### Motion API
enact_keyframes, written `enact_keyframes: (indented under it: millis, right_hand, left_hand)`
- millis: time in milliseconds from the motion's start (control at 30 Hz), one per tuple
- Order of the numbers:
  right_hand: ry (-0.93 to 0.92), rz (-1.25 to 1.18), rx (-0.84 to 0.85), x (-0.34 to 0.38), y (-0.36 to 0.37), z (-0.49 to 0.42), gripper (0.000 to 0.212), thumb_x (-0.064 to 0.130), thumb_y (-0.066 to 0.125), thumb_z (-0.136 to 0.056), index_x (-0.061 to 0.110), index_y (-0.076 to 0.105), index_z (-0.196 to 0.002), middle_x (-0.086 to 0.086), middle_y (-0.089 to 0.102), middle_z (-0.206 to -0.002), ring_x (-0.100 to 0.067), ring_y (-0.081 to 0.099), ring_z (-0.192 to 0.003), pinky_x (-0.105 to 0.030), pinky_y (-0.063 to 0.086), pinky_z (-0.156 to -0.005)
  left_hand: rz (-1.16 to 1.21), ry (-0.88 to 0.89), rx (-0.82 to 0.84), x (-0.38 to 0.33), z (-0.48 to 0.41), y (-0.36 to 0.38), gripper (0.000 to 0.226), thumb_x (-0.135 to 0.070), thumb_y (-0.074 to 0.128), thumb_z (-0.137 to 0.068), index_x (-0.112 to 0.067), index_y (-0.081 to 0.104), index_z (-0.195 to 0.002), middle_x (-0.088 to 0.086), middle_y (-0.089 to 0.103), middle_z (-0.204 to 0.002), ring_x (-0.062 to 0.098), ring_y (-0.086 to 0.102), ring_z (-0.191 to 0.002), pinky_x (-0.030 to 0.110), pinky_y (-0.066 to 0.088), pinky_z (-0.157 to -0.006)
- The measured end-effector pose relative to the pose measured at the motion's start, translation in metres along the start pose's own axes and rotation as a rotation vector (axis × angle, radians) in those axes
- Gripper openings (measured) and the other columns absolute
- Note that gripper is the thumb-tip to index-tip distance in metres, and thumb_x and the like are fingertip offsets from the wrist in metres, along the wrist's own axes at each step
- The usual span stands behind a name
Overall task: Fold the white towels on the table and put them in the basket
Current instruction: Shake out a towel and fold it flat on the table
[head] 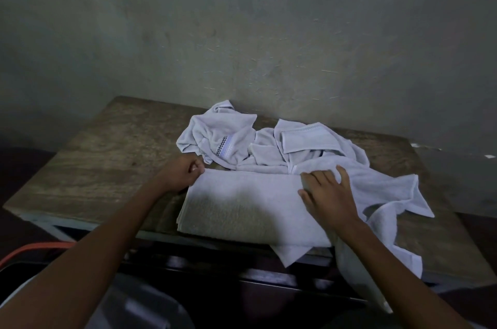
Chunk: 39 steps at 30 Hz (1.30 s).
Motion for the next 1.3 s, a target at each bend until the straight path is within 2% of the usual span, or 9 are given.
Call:
enact_keyframes:
  millis: [133, 233, 467, 600, 733, 867, 1033, 1133, 1300]
  right_hand:
    - [0.099, -0.138, 0.174, -0.023, -0.004, -0.015, 0.039, 0.041, 0.032, -0.090, 0.029, 0.060, -0.114, 0.006, 0.061, -0.111, -0.020, 0.050, -0.112, -0.042, 0.012, -0.103]
    - [0.133, -0.133, 0.355, -0.039, 0.000, -0.028, 0.028, 0.035, 0.040, -0.095, 0.036, 0.059, -0.116, 0.010, 0.056, -0.121, -0.018, 0.037, -0.122, -0.041, 0.014, -0.101]
    - [0.158, -0.217, 0.521, -0.052, 0.007, -0.033, 0.027, 0.035, 0.044, -0.095, 0.033, 0.062, -0.115, 0.003, 0.064, -0.114, -0.025, 0.037, -0.116, -0.036, 0.021, -0.080]
    - [0.163, -0.280, 0.510, -0.054, 0.005, -0.033, 0.020, 0.034, 0.047, -0.093, 0.026, 0.064, -0.085, 0.001, 0.064, -0.092, -0.022, 0.044, -0.103, -0.038, 0.025, -0.080]
    - [0.237, -0.401, 0.459, -0.062, 0.007, -0.028, 0.023, 0.034, 0.044, -0.095, 0.023, 0.064, -0.095, 0.000, 0.065, -0.094, -0.020, 0.051, -0.098, -0.039, 0.029, -0.088]
    - [0.293, -0.382, 0.454, -0.062, 0.016, -0.021, 0.023, 0.034, 0.047, -0.093, 0.020, 0.064, -0.088, -0.002, 0.066, -0.087, -0.020, 0.052, -0.092, -0.039, 0.026, -0.088]
    - [0.367, -0.456, 0.396, -0.065, 0.015, -0.021, 0.023, 0.035, 0.049, -0.093, 0.026, 0.054, -0.072, 0.002, 0.060, -0.077, -0.020, 0.052, -0.089, -0.038, 0.023, -0.087]
    - [0.344, -0.406, 0.449, -0.064, 0.018, -0.018, 0.022, 0.038, 0.047, -0.093, 0.024, 0.063, -0.086, 0.000, 0.063, -0.086, -0.020, 0.051, -0.094, -0.040, 0.024, -0.091]
    - [0.227, -0.191, 0.279, -0.047, 0.001, -0.016, 0.020, 0.034, 0.043, -0.092, 0.026, 0.061, -0.098, 0.000, 0.060, -0.102, -0.025, 0.045, -0.106, -0.040, 0.026, -0.088]
  left_hand:
    - [-0.075, 0.060, 0.102, -0.008, -0.006, 0.007, 0.022, -0.021, 0.048, -0.080, -0.008, 0.054, -0.063, 0.007, 0.059, -0.063, 0.011, 0.048, -0.055, 0.026, 0.036, -0.054]
    - [-0.064, 0.100, 0.100, -0.010, -0.004, 0.007, 0.032, -0.018, 0.058, -0.087, -0.024, 0.046, -0.057, -0.007, 0.053, -0.060, 0.005, 0.049, -0.056, 0.018, 0.035, -0.055]
    - [-0.054, 0.083, 0.150, -0.011, 0.000, 0.005, 0.026, -0.023, 0.059, -0.084, -0.003, 0.063, -0.068, 0.006, 0.064, -0.064, 0.009, 0.057, -0.072, 0.010, 0.038, -0.056]
    - [-0.185, 0.088, 0.207, -0.018, -0.001, 0.002, 0.012, -0.021, 0.063, -0.087, -0.021, 0.063, -0.076, -0.004, 0.064, -0.067, -0.004, 0.055, -0.065, 0.009, 0.033, -0.055]
    - [-0.159, 0.118, 0.130, -0.017, 0.003, -0.001, 0.028, -0.034, 0.055, -0.085, -0.035, 0.048, -0.059, -0.016, 0.052, -0.057, -0.002, 0.051, -0.056, 0.021, 0.035, -0.056]
    - [-0.121, 0.117, 0.089, -0.007, 0.007, -0.004, 0.042, -0.056, 0.040, -0.076, -0.022, 0.054, -0.056, -0.012, 0.053, -0.053, 0.001, 0.051, -0.055, 0.018, 0.034, -0.054]
    - [0.039, -0.020, 0.025, 0.000, 0.010, -0.009, 0.025, -0.027, 0.059, -0.091, -0.018, 0.065, -0.068, -0.015, 0.062, -0.056, -0.006, 0.055, -0.055, 0.017, 0.037, -0.058]
    - [0.016, -0.065, 0.013, 0.007, 0.017, -0.003, 0.013, -0.025, 0.060, -0.091, -0.027, 0.067, -0.080, -0.021, 0.064, -0.071, -0.006, 0.058, -0.068, 0.011, 0.040, -0.065]
    - [-0.390, -0.062, -0.090, -0.011, 0.014, -0.006, 0.023, -0.044, 0.054, -0.086, -0.032, 0.067, -0.100, -0.010, 0.064, -0.104, 0.014, 0.055, -0.104, 0.041, 0.032, -0.089]
Point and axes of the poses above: each hand's wrist, its own z-axis away from the middle knuckle, its own y-axis out of the palm, x = y × z, the point moved 7 cm from there along -z, towards the middle knuckle
